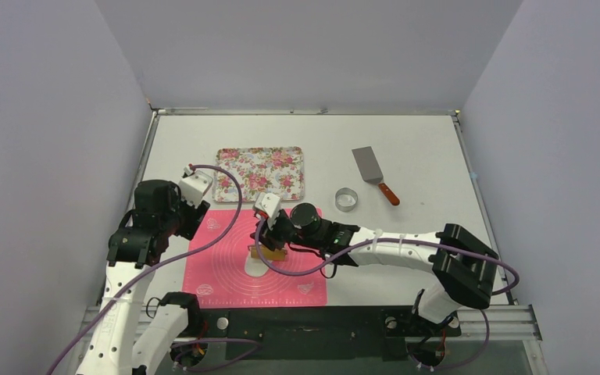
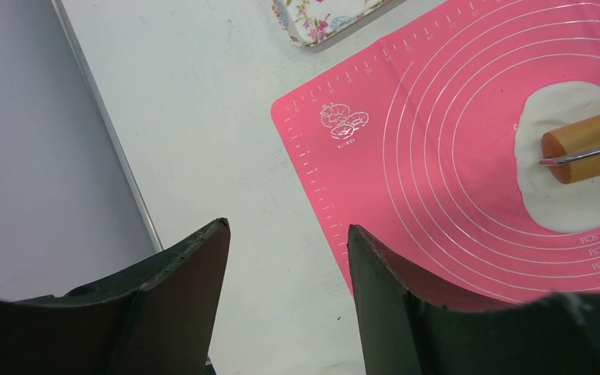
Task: Roll out the dumpling wrappers from the dough
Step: Flatten out the dough on the work surface.
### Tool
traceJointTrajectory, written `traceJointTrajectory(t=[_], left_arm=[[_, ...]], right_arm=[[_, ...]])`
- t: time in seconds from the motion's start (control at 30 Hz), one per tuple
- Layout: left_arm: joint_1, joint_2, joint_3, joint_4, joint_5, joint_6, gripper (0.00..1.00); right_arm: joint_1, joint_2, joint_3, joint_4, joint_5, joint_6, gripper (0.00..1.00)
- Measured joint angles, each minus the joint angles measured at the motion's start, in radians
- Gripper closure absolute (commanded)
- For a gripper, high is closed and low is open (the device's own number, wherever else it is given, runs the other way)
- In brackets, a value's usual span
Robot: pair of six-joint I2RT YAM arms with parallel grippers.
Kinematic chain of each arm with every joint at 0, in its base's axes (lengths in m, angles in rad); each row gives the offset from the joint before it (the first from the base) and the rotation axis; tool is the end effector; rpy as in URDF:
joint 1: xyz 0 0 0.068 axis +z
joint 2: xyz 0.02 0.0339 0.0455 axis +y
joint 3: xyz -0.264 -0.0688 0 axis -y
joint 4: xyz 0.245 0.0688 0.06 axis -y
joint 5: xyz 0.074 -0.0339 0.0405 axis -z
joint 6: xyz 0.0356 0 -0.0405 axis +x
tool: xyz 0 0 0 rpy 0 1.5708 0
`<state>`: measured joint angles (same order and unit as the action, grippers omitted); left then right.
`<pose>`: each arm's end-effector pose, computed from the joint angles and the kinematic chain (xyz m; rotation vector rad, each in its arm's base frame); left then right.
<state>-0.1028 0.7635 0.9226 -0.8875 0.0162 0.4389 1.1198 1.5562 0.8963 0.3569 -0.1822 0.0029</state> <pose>0.1426 -0.0153 0.3211 0.6245 2.2177 0.1542 0.1470 0.3183 0.2422 -1.1589 1.6045 0.9255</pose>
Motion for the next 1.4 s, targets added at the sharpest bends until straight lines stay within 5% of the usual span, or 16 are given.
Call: traceJointTrajectory(t=[0.73,1.03,1.23,1.4], left_arm=[[0.000,0.017,0.000,0.001,-0.001,0.000,0.45],[0.002,0.016,0.000,0.002,-0.007,0.000,0.45],[0.002,0.008,0.000,0.001,-0.019,0.003,0.45],[0.002,0.008,0.000,0.002,-0.037,0.003,0.45]], right_arm=[[0.047,-0.040,0.138,-0.095,-0.022,-0.068,1.00],[0.047,0.186,0.118,0.064,-0.043,-0.070,1.00],[0.044,0.163,0.066,0.126,-0.042,-0.066,1.00],[0.048,0.097,0.059,0.012,-0.035,-0.068,1.00]])
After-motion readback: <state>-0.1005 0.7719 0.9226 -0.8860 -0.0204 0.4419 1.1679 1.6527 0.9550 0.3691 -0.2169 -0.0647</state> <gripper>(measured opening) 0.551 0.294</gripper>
